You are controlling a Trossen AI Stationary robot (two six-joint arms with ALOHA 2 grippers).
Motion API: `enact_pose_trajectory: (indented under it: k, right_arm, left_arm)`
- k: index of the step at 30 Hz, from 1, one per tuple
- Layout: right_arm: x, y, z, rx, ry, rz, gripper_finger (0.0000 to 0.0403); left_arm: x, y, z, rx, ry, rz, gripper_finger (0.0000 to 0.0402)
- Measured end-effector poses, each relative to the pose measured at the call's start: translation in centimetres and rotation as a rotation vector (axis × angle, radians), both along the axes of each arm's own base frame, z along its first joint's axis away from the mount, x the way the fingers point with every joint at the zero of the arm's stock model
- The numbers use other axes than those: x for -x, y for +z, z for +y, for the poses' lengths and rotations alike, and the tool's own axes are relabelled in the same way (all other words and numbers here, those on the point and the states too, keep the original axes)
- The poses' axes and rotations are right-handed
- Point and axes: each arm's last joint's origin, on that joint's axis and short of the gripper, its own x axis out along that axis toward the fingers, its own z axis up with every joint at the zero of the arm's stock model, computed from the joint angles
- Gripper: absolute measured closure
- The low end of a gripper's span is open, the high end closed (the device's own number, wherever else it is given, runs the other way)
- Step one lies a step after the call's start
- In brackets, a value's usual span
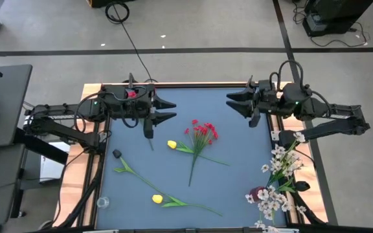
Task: Sort flowers into vase by color
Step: Put the black tulip into the red vase
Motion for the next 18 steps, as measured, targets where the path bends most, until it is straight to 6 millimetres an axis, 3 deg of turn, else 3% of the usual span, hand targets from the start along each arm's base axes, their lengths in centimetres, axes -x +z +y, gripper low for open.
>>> enact_pose_trajectory:
  k: [6, 11, 18]
  right_arm:
    - [-0.1, -0.4, 0.0, -0.026, 0.001, 0.036, 0.0238]
    - [-0.1, -1.0, -0.1, -0.074, -0.026, 0.084, 0.0248]
    - [0.0, -1.4, -0.3, -0.078, -0.081, 0.124, 0.0249]
  left_arm:
    - [0.8, -1.0, 0.4, 0.031, 0.041, 0.132, 0.0234]
    - [4.1, -2.2, 1.5, 0.201, 0.263, 0.333, 0.024]
    - [7.4, -4.8, 1.5, 0.355, 0.665, 0.576, 0.0256]
